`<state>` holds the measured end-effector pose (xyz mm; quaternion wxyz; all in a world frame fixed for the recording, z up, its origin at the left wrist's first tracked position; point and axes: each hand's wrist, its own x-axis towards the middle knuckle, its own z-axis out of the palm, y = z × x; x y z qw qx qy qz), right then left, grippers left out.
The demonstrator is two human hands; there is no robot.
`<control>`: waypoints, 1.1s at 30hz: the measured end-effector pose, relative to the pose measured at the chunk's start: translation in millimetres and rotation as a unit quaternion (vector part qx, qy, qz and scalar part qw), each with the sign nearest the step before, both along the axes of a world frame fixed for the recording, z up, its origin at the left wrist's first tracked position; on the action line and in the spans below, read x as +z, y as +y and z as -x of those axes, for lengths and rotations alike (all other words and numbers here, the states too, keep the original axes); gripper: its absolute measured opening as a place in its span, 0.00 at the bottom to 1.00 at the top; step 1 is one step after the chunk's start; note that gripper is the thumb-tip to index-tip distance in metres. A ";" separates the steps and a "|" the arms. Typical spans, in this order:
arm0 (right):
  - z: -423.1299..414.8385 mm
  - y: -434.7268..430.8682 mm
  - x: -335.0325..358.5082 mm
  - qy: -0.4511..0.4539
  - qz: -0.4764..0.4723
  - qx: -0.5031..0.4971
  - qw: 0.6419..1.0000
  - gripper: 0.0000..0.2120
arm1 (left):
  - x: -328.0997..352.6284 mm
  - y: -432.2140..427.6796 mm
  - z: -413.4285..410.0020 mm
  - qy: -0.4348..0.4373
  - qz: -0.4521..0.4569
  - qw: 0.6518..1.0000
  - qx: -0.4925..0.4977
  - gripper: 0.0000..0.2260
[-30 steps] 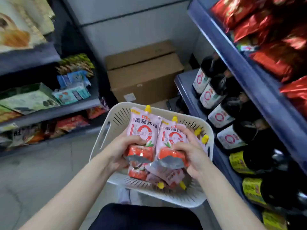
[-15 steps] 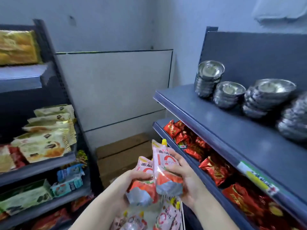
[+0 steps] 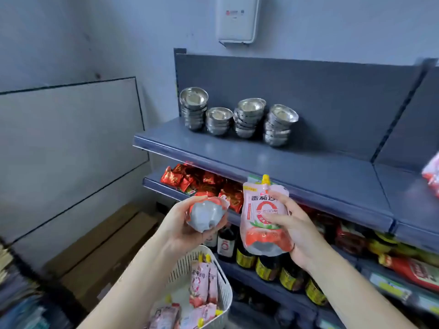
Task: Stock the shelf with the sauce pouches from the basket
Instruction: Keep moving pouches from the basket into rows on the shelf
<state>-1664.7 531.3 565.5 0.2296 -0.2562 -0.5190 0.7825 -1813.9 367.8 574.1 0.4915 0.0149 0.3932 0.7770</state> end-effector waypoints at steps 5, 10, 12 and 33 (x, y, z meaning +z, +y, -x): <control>-83.1 36.5 31.0 0.014 -0.012 -0.074 0.997 0.25 | 32.2 50.2 -67.1 0.037 -0.011 0.994 -0.098 0.13; -196.2 83.6 63.6 0.026 -0.102 -0.119 0.987 0.25 | 51.1 127.9 -161.0 0.192 -0.007 0.971 -0.140 0.22; -256.7 108.8 73.3 0.024 -0.148 -0.142 0.978 0.26 | 59.5 167.6 -213.5 0.244 -0.043 0.957 -0.151 0.21; -583.1 395.6 35.1 -0.067 -0.217 -0.387 0.894 0.28 | 19.9 521.9 -515.5 0.331 -0.088 0.900 -0.271 0.26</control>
